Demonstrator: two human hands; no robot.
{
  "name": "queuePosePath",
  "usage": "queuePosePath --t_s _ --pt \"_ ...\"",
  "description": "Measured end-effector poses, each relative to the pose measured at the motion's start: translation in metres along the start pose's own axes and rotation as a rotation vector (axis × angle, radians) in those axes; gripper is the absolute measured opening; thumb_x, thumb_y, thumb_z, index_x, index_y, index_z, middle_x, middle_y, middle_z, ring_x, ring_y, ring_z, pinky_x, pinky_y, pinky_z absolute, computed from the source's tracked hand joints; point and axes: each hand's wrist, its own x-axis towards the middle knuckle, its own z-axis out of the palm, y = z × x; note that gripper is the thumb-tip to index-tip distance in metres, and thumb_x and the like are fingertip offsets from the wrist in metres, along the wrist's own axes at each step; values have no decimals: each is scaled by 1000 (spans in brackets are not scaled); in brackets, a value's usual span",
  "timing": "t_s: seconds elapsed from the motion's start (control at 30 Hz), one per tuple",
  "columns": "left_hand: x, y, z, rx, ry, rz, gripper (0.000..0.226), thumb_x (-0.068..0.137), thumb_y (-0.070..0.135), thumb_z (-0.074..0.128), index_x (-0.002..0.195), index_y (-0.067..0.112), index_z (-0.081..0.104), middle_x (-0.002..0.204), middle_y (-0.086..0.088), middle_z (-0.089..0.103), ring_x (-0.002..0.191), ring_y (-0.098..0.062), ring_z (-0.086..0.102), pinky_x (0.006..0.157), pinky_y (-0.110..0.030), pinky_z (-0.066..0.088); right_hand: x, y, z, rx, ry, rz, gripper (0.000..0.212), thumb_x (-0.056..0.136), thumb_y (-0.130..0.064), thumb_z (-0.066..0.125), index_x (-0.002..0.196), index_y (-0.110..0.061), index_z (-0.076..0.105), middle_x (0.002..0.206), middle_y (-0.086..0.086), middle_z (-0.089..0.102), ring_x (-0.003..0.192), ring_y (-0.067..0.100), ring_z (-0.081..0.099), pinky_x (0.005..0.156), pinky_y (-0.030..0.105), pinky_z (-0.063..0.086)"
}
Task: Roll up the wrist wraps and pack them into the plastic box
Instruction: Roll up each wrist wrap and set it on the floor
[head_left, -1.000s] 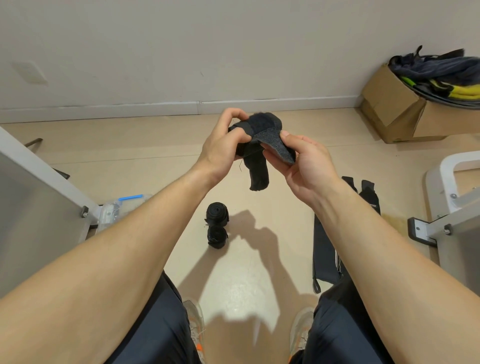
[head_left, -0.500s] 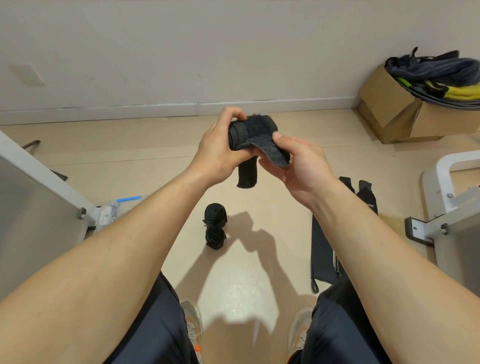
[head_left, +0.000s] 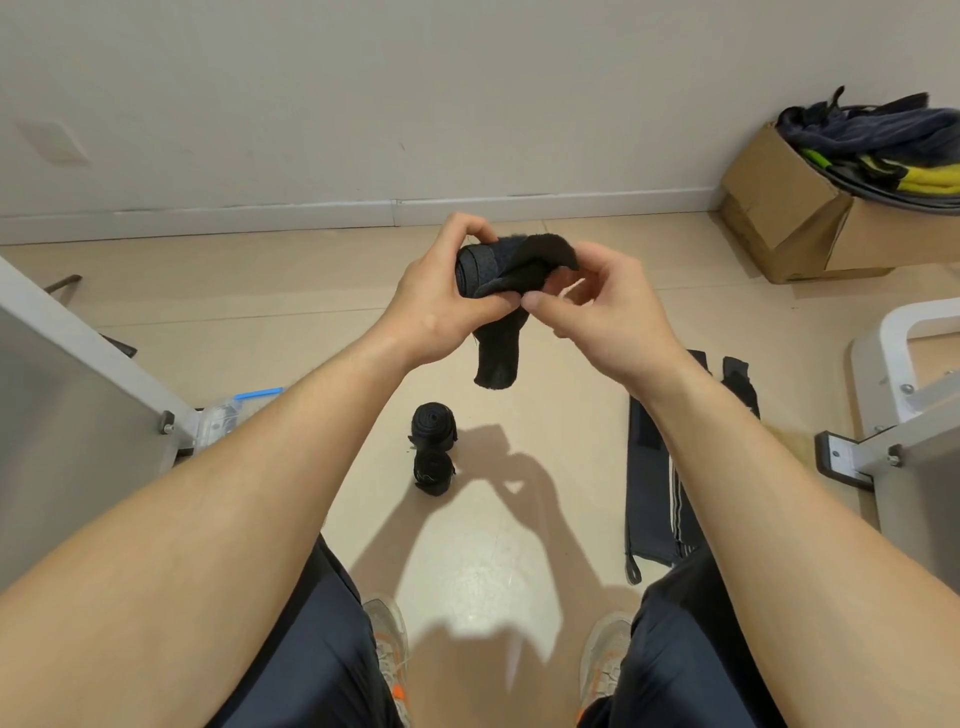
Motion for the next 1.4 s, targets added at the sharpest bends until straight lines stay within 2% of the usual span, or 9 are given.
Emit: queuePosePath --t_s 0.17,0.27,0.4,0.53,0.63,0.87,1.0,1.27,1.4 --pt "-4 4 0 1 -47 -5 47 82 20 83 115 27 50 84 6 60 71 -11 55 67 -27 51 7 9 2 -219 109 -54 34 77 -20 86 87 -46 67 94 -5 51 88 10 57 85 37 52" --pt "-6 4 1 -2 -62 -21 47 79 24 84 109 33 50 87 2 62 75 -13 56 72 -36 54 8 9 2 -295 61 -113 27 82 -16 82 84 -37 65 94 -13 49 91 6 54 79 17 42" --pt "-6 5 0 15 -91 -30 46 79 21 83 110 32 50 87 1 63 76 -15 57 78 -42 55 8 13 0 -370 64 -170 14 84 -19 79 93 -19 69 101 -10 54 102 18 51 86 29 42" --pt "-10 8 0 63 -125 -27 47 81 17 83 109 33 48 90 -4 68 84 -24 63 81 -37 54 10 16 -7 -338 49 -114 13 88 -27 78 99 -23 75 117 -8 54 118 13 43 92 20 35" --pt "-10 11 0 59 -115 -28 49 81 15 83 108 34 48 90 1 67 79 -16 63 80 -34 55 12 21 -7 -288 90 -40 17 87 -31 79 95 -17 74 116 -9 52 121 12 45 87 14 32" --pt "-14 15 0 46 -121 -36 48 80 14 84 108 31 49 96 6 67 91 -19 67 85 -38 56 11 23 -1 -39 141 65 29 76 -32 85 96 -19 70 119 -1 56 113 10 55 99 40 49" --pt "-17 17 2 47 -129 -29 49 80 14 84 105 35 49 100 6 67 94 -17 66 87 -36 55 11 25 -4 52 127 106 45 66 -41 83 102 -20 67 118 0 65 112 14 57 95 31 45" --pt "-19 21 8 54 -154 -24 51 78 14 85 106 34 49 102 5 67 88 -10 65 80 -24 52 9 22 -1 290 93 175 25 86 -30 76 96 -11 63 83 1 72 77 15 68 63 29 52" --pt "-23 23 19 89 -180 9 55 76 15 86 111 31 47 106 2 65 90 -15 64 80 -27 53 12 24 -3 329 147 260 17 92 -16 74 83 -15 59 78 1 64 71 17 64 61 31 49"
